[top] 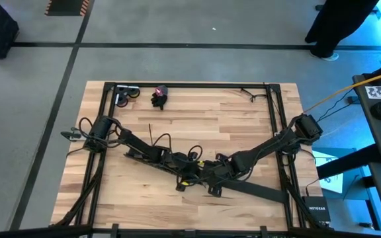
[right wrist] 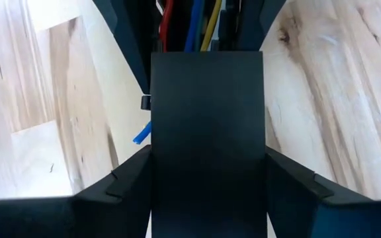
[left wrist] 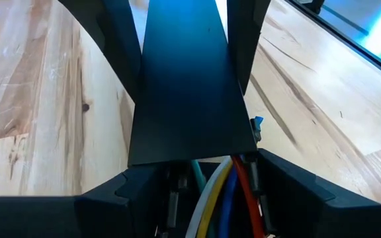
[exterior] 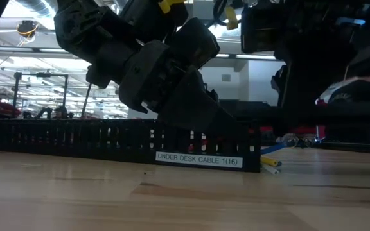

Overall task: Ziptie cables
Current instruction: Close the black cable duct

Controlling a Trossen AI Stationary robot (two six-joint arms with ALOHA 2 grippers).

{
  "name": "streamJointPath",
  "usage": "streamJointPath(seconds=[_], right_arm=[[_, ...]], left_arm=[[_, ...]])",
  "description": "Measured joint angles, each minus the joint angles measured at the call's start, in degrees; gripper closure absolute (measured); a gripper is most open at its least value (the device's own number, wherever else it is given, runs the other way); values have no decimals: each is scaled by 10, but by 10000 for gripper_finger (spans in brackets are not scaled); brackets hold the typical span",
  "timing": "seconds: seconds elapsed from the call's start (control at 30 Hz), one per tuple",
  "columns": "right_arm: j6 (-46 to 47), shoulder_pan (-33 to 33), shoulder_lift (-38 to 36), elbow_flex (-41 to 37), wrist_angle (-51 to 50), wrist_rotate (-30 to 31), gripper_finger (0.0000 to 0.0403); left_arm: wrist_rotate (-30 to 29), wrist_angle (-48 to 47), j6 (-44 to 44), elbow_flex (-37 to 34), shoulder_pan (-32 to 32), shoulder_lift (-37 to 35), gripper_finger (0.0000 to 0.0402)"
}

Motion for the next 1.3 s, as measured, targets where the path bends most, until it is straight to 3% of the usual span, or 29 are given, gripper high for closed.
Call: streamJointPath(seconds=[0.6, 1.3], right_arm=[[-14, 2, -19, 3, -19, 35, 183], [-11, 2, 29, 3, 5, 43, 183]], left_arm=[[-9, 4, -23, 0, 0, 0, 192], [-11, 4, -30, -1, -1, 0, 192]])
